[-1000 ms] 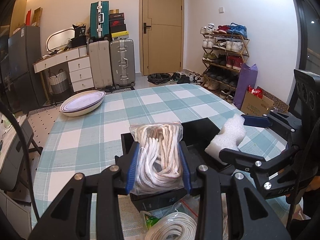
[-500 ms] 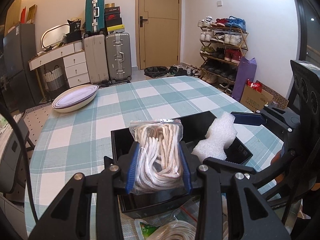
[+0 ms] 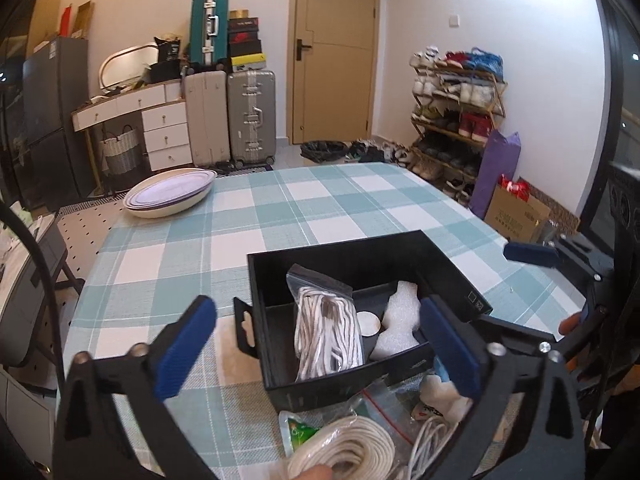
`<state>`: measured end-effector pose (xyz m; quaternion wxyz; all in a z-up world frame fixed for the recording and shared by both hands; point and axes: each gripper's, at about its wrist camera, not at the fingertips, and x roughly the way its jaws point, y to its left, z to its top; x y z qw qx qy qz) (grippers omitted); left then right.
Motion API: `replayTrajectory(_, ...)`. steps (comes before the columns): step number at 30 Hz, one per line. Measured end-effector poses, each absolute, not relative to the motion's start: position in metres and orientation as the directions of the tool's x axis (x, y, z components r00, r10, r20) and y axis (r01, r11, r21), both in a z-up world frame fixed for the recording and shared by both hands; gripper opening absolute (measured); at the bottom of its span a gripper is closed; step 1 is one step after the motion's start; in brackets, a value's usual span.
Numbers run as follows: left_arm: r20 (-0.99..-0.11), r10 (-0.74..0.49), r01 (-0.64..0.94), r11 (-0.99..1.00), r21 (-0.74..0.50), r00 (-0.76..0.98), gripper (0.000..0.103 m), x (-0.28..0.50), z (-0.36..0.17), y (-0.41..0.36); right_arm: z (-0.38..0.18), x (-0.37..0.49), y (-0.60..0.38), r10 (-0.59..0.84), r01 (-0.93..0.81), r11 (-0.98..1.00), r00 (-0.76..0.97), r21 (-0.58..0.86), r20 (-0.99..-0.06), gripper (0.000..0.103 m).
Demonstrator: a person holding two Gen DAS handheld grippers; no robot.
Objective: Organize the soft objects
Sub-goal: 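Open both grippers to drop the foam block and cable bag into the box, then move both tools back toward the remaining items beside the box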
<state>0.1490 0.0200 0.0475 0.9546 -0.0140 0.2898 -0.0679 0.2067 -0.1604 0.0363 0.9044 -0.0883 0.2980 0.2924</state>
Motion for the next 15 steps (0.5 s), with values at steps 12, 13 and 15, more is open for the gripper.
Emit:
replayTrajectory(12, -0.579, -0.071, 0.058, 0.997, -0.041, 0.812, 0.103, 0.105, 0.035, 0.034, 0.024, 0.169, -0.185, 0.470, -0.552, 0.831, 0.629, 0.071, -0.620, 0.102)
replayTrajectory(13, -0.583, -0.069, 0.057, 0.998, -0.039, 0.809, 0.103, 0.103, 0.034, 0.034, 0.022, 0.167, -0.185, 0.470, -0.551, 0.831, 0.627, 0.072, -0.621, 0.102)
replayTrajectory(15, -0.590, -0.066, 0.058, 0.998, -0.033, 0.805, 0.103, 0.099, 0.031, 0.034, 0.020, 0.164, -0.185, 0.470, -0.554, 0.829, 0.625, 0.070, -0.624, 0.102)
